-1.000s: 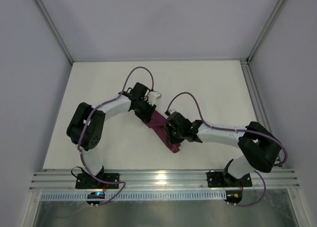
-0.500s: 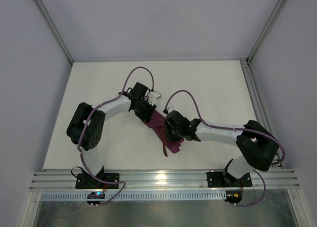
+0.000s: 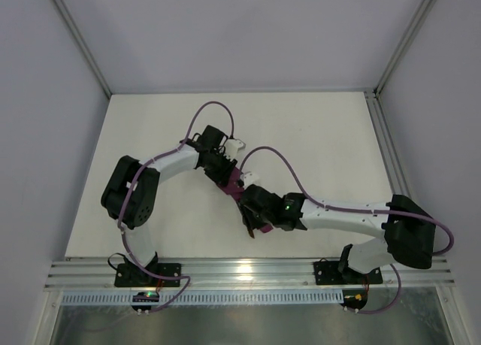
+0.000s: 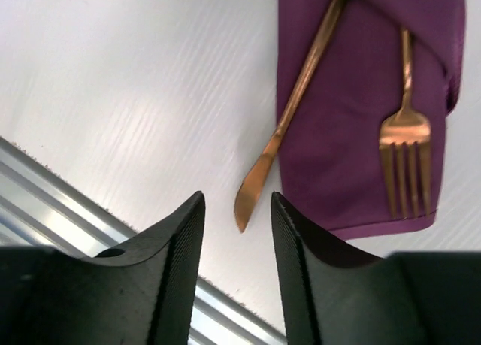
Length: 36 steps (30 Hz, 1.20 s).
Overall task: Fold the napkin into a case and place the utensils inside
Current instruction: Pick up the knife from the center of the board.
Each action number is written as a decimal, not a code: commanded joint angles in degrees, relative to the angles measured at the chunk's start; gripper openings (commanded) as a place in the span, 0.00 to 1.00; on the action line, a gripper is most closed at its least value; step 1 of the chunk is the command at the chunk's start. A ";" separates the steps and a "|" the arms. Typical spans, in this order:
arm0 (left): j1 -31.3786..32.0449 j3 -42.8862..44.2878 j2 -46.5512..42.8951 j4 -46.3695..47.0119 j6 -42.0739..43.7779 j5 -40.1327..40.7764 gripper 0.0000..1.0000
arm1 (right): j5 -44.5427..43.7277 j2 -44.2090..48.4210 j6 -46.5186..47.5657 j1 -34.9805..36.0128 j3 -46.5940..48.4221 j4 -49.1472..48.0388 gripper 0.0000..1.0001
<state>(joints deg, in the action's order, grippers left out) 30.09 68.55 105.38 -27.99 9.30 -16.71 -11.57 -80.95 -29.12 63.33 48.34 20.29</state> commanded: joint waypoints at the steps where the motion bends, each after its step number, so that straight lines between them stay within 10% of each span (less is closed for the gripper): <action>1: 0.15 1.41 -2.46 0.83 0.72 -1.22 0.36 | -5.73 0.36 -5.58 5.03 1.67 4.83 0.47; 23: 0.15 1.49 -2.29 0.65 0.81 -1.48 0.36 | -4.77 -13.18 -9.46 8.65 4.05 6.08 0.48; 36: 0.15 1.41 -2.55 0.65 0.54 -1.84 0.36 | -6.00 -12.22 -8.23 8.21 2.64 5.72 0.24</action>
<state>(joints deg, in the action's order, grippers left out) 30.09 68.55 105.38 -28.03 9.43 -17.12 -16.49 -93.84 -37.43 71.79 51.94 26.13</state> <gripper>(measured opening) 0.359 0.250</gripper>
